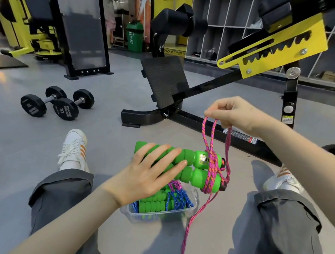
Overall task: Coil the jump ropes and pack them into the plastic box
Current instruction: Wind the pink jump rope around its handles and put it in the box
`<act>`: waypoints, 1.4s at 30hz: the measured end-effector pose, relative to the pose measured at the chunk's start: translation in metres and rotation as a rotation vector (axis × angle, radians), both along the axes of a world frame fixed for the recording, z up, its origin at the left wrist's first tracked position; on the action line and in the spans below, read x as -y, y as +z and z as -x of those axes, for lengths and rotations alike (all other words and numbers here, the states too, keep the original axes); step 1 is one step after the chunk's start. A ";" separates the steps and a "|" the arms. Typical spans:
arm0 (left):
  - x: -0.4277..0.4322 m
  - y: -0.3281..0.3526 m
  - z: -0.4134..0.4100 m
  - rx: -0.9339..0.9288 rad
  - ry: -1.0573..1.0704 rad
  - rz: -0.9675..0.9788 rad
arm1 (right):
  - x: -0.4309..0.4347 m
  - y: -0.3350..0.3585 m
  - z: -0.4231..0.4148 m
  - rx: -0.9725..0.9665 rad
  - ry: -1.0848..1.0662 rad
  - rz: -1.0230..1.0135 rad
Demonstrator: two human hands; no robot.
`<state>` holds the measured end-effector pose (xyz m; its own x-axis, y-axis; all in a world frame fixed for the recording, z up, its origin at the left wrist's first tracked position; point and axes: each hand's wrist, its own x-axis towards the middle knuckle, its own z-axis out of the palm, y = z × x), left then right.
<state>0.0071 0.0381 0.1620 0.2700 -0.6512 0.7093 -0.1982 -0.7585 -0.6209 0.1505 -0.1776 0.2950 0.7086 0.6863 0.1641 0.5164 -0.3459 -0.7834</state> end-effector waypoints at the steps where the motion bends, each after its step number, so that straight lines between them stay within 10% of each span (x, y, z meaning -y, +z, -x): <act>1: 0.002 0.003 0.000 0.016 -0.005 0.009 | -0.001 -0.011 -0.001 -0.048 -0.012 -0.049; 17: 0.003 0.004 -0.018 0.145 0.087 0.060 | -0.006 -0.127 0.074 -0.721 -0.074 -0.467; 42: -0.021 -0.021 -0.026 0.052 0.293 0.136 | 0.027 -0.027 0.103 -0.121 0.192 0.144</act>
<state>0.0329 0.0596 0.1408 0.3931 -0.4494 0.8022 0.0706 -0.8551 -0.5136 0.0479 -0.2050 0.2679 0.5714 0.8203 -0.0231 0.4891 -0.3629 -0.7932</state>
